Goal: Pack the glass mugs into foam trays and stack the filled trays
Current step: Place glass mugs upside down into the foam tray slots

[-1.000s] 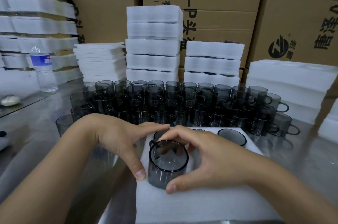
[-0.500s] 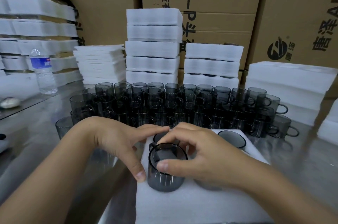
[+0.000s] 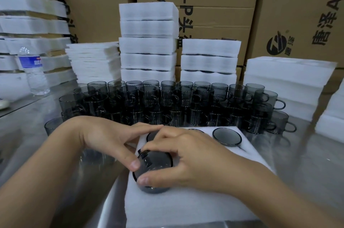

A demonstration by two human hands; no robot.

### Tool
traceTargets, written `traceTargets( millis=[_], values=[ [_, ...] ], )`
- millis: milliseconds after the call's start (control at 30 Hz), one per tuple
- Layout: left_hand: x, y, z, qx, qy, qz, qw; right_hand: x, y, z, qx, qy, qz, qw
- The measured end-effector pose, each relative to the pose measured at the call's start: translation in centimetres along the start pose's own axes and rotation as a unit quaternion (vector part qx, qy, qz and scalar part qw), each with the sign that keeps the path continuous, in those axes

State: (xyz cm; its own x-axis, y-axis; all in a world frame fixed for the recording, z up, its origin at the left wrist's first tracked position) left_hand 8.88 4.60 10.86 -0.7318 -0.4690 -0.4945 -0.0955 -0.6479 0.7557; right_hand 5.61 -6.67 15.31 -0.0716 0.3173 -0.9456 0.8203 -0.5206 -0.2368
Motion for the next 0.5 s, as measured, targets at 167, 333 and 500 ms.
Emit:
traceTargets(
  millis=[167,333,500],
  values=[
    [-0.5,-0.1,0.1,-0.021,0.042,0.020,0.999,0.1,0.7,0.1,0.015,-0.020,0.082,0.996],
    [-0.3,0.1,0.1,-0.035,0.040,0.027,0.998,0.6,0.9,0.3,0.026,-0.042,0.106,0.993],
    [-0.3,-0.1,0.1,-0.058,0.063,0.030,0.996,1.3,1.2,0.6,0.036,-0.072,0.111,0.991]
  ],
)
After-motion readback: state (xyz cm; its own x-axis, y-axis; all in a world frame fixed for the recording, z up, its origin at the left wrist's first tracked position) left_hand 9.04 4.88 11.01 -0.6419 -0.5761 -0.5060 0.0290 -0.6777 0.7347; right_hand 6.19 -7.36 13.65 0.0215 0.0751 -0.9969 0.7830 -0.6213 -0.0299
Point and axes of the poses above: each hand's wrist, its own z-axis away from the middle knuckle, its own x-axis out of the palm, y = z × x, the point moved 8 cm from there along -z, towards the middle knuckle, and after that the axes turned 12 degrees about z, right-handed, at the moved point
